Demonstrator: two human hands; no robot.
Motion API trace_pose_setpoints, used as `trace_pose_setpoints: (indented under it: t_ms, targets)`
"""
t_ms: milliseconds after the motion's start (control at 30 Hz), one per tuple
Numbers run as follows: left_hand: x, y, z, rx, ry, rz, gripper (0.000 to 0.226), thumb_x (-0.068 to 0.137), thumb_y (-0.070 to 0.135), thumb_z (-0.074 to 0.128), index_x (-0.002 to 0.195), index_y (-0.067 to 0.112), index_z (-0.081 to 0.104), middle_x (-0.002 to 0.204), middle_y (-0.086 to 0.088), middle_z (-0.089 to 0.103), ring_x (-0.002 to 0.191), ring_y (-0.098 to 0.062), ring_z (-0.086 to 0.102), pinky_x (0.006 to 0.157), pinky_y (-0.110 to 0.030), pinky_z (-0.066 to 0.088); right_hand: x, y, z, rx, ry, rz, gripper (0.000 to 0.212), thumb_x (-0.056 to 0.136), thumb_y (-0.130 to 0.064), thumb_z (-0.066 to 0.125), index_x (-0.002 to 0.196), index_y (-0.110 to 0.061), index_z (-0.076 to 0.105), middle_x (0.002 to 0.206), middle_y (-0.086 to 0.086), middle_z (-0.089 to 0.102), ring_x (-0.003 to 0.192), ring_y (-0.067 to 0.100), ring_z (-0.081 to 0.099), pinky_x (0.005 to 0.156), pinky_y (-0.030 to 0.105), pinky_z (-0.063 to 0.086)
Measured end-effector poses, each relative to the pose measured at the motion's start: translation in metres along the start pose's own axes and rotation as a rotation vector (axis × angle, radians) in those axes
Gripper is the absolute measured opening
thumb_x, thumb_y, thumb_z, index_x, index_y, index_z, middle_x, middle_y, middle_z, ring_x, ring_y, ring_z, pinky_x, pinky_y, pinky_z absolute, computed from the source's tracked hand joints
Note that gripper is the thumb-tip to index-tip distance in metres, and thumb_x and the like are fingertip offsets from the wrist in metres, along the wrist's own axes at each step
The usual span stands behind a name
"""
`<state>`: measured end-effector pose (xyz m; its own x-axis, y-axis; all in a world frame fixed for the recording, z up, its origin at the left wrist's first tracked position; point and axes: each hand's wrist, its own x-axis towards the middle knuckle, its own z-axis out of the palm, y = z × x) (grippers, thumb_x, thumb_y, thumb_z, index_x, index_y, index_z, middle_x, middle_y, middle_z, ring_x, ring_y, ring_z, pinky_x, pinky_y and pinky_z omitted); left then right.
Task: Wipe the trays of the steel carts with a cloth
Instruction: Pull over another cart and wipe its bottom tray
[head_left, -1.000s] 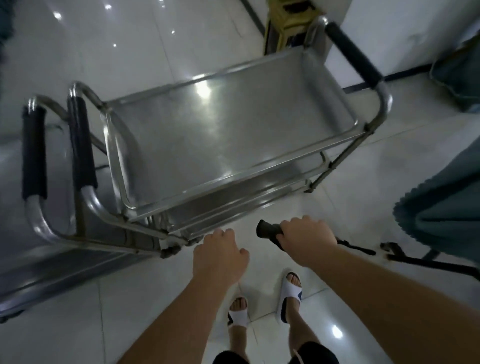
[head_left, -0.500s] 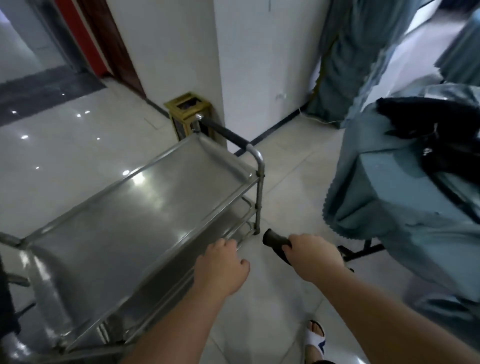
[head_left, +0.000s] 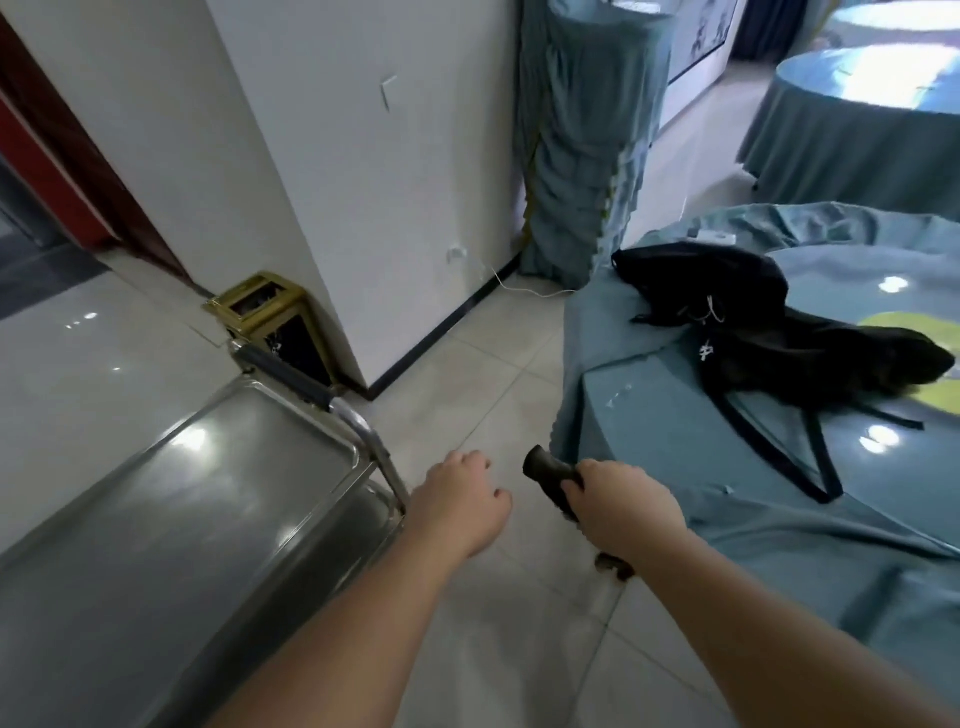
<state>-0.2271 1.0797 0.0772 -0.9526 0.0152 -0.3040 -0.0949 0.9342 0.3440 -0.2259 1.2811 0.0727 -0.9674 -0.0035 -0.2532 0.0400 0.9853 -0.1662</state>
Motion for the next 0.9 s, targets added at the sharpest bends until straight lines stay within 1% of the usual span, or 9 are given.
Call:
trace_pose_setpoints:
  t_ms: [100, 233, 300, 400, 500, 567, 667, 800, 900]
  targets:
    - [0.029, 0.022, 0.003, 0.01, -0.071, 0.017, 0.06, 0.093, 0.051, 0.046, 0.149, 0.031, 0.047, 0.147, 0.004, 0.049, 0.126, -0.022, 0.052, 0.098, -0.044, 0.049, 0.039, 0.02, -0.011, -0.002, -0.013, 0.022, 0.032, 0.106, -0.048, 0.033, 0.098, -0.026, 0.054, 0.083, -0.005, 0.056, 0.081, 0.021, 0.056, 0.071, 0.038, 0.053]
    - [0.076, 0.021, -0.002, 0.13, -0.108, 0.036, 0.059, 0.094, 0.05, 0.044, 0.149, 0.029, 0.047, 0.143, 0.002, 0.052, 0.122, -0.023, 0.054, 0.093, -0.042, 0.049, 0.091, 0.024, -0.016, -0.012, -0.05, 0.015, 0.03, 0.105, -0.049, 0.035, 0.098, -0.028, 0.056, 0.083, -0.005, 0.057, 0.079, 0.019, 0.057, 0.075, 0.04, 0.056]
    - [0.107, 0.014, -0.008, 0.194, -0.119, 0.048, 0.055, 0.095, 0.047, 0.045, 0.146, 0.027, 0.05, 0.14, 0.0, 0.055, 0.118, -0.024, 0.056, 0.087, -0.041, 0.047, 0.119, 0.023, -0.015, -0.055, -0.078, 0.003, 0.024, 0.105, -0.047, 0.039, 0.099, -0.028, 0.054, 0.083, -0.006, 0.055, 0.079, 0.018, 0.056, 0.074, 0.039, 0.056]
    - [0.162, 0.001, -0.016, 0.234, -0.133, 0.065, 0.05, 0.096, 0.044, 0.046, 0.143, 0.025, 0.052, 0.139, -0.001, 0.057, 0.117, -0.024, 0.057, 0.087, -0.04, 0.046, 0.172, 0.018, -0.015, -0.088, -0.108, 0.006, 0.024, 0.106, -0.046, 0.038, 0.097, -0.029, 0.052, 0.081, -0.007, 0.053, 0.077, 0.017, 0.052, 0.068, 0.036, 0.05]
    - [0.226, -0.014, -0.033, 0.233, -0.156, 0.093, 0.051, 0.099, 0.043, 0.047, 0.145, 0.022, 0.051, 0.143, -0.003, 0.055, 0.122, -0.026, 0.056, 0.096, -0.042, 0.049, 0.236, 0.002, -0.021, -0.091, -0.111, 0.047, 0.029, 0.106, -0.047, 0.035, 0.094, -0.028, 0.052, 0.081, -0.006, 0.053, 0.074, 0.017, 0.051, 0.065, 0.035, 0.043]
    - [0.266, -0.022, -0.052, 0.259, -0.175, 0.103, 0.052, 0.1, 0.042, 0.047, 0.147, 0.02, 0.05, 0.145, -0.005, 0.053, 0.125, -0.028, 0.055, 0.099, -0.043, 0.049, 0.276, -0.012, -0.031, -0.113, -0.128, 0.066, 0.029, 0.106, -0.046, 0.036, 0.093, -0.027, 0.053, 0.081, -0.005, 0.055, 0.074, 0.018, 0.053, 0.066, 0.036, 0.046]
    - [0.32, -0.037, -0.082, 0.279, -0.177, 0.116, 0.052, 0.1, 0.043, 0.047, 0.146, 0.019, 0.05, 0.142, -0.005, 0.054, 0.123, -0.028, 0.055, 0.097, -0.043, 0.05, 0.329, -0.038, -0.046, -0.078, -0.145, 0.07, 0.029, 0.106, -0.045, 0.035, 0.096, -0.026, 0.055, 0.083, -0.004, 0.059, 0.077, 0.019, 0.058, 0.071, 0.037, 0.054]
    - [0.391, -0.054, -0.117, 0.265, -0.12, 0.092, 0.048, 0.098, 0.043, 0.047, 0.141, 0.023, 0.054, 0.136, -0.002, 0.057, 0.117, -0.026, 0.056, 0.087, -0.041, 0.047, 0.391, -0.072, -0.062, -0.046, -0.11, 0.03, 0.029, 0.106, -0.048, 0.036, 0.095, -0.027, 0.052, 0.083, -0.006, 0.056, 0.077, 0.019, 0.057, 0.067, 0.037, 0.052]
    - [0.431, -0.069, -0.131, 0.224, -0.109, 0.05, 0.05, 0.097, 0.045, 0.048, 0.142, 0.024, 0.054, 0.138, -0.001, 0.057, 0.117, -0.024, 0.058, 0.089, -0.041, 0.05, 0.437, -0.092, -0.072, -0.05, -0.142, 0.0, 0.028, 0.107, -0.046, 0.035, 0.098, -0.026, 0.052, 0.086, -0.005, 0.057, 0.08, 0.02, 0.059, 0.072, 0.04, 0.057]
